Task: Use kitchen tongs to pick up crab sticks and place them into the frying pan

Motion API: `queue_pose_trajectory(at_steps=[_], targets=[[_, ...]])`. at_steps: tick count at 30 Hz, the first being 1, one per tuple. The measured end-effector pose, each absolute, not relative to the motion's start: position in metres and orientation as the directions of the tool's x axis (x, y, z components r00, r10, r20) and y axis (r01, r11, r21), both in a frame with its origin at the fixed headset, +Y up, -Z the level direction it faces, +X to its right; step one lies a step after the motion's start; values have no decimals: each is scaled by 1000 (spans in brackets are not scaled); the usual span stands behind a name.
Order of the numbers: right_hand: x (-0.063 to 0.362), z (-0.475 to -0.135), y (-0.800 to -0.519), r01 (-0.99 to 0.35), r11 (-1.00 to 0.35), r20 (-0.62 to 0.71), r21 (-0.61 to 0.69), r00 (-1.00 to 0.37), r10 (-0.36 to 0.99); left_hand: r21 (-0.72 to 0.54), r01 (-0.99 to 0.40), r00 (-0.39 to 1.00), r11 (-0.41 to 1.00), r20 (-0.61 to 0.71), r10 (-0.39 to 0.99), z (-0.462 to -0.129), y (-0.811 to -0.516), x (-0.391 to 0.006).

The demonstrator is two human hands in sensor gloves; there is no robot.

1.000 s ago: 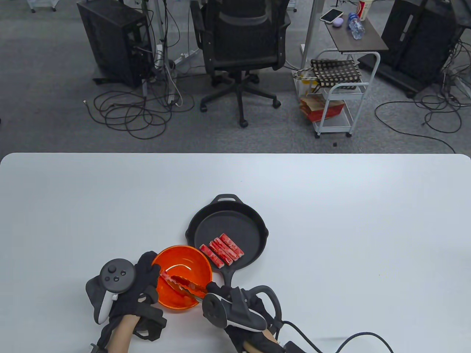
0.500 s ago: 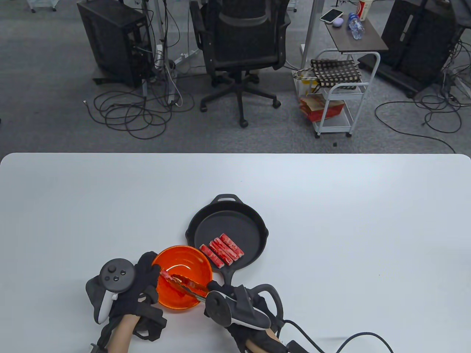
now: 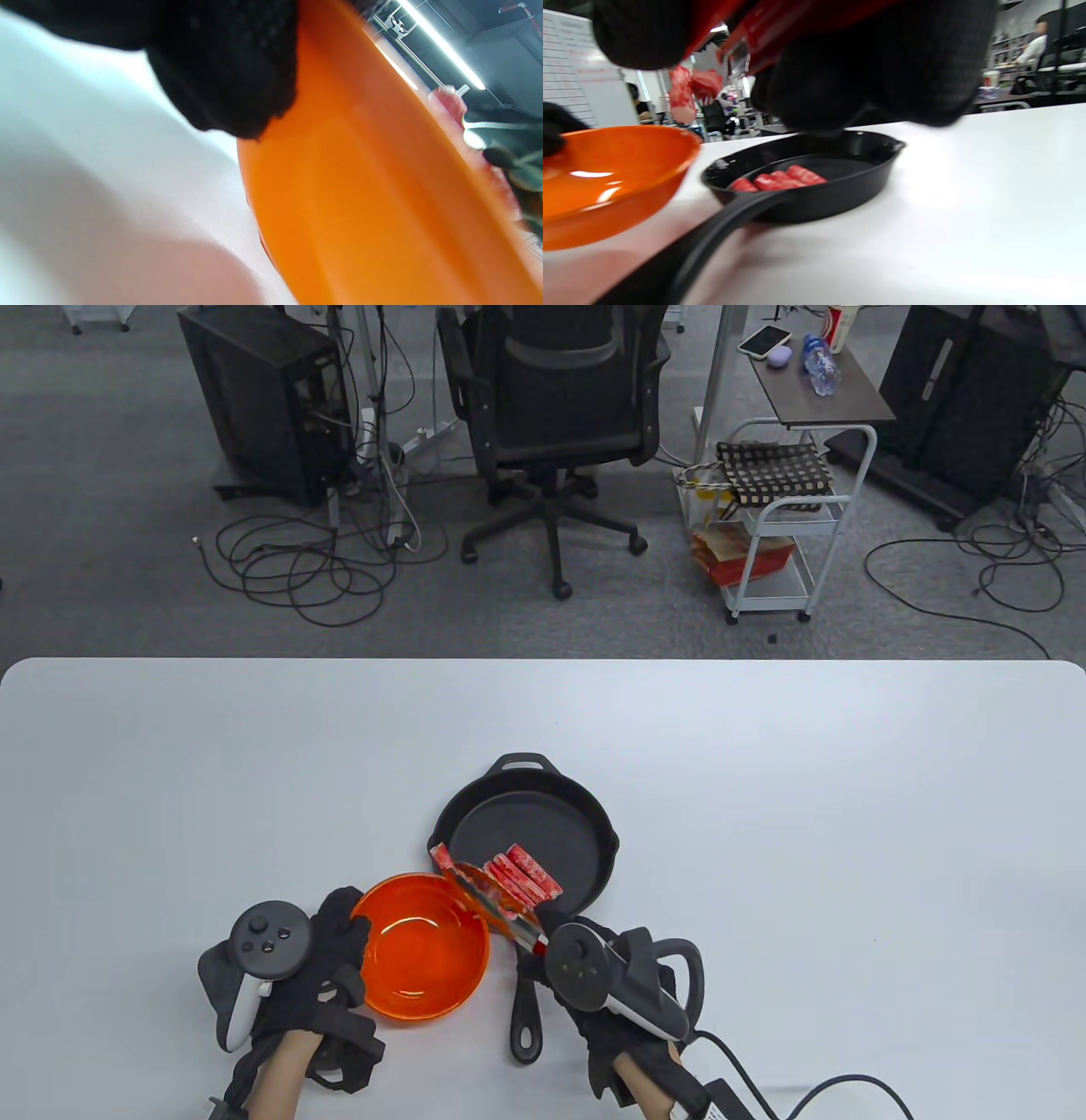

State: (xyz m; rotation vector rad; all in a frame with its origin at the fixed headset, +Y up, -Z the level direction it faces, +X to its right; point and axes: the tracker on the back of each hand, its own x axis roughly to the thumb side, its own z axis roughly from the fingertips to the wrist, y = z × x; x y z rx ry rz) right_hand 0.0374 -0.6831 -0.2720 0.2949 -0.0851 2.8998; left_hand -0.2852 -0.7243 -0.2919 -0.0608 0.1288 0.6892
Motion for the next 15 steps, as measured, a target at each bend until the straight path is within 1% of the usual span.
queue_pose_trajectory(at_steps=[3, 6, 11, 15], targets=[[49, -284, -692, -177, -983, 138, -56, -976, 168, -15, -637, 765, 771, -137, 630, -292, -724, -285], [58, -295, -702, -130, -990, 81, -48, -989, 126, -12, -641, 761, 767, -137, 634, -292, -724, -285], [67, -310, -715, -56, -997, 20, -51, -998, 55, -7, -647, 756, 763, -139, 640, -292, -724, -286], [69, -315, -723, 8, -999, -5, -36, -1000, -8, -9, -645, 757, 764, -141, 638, -292, -725, -286]])
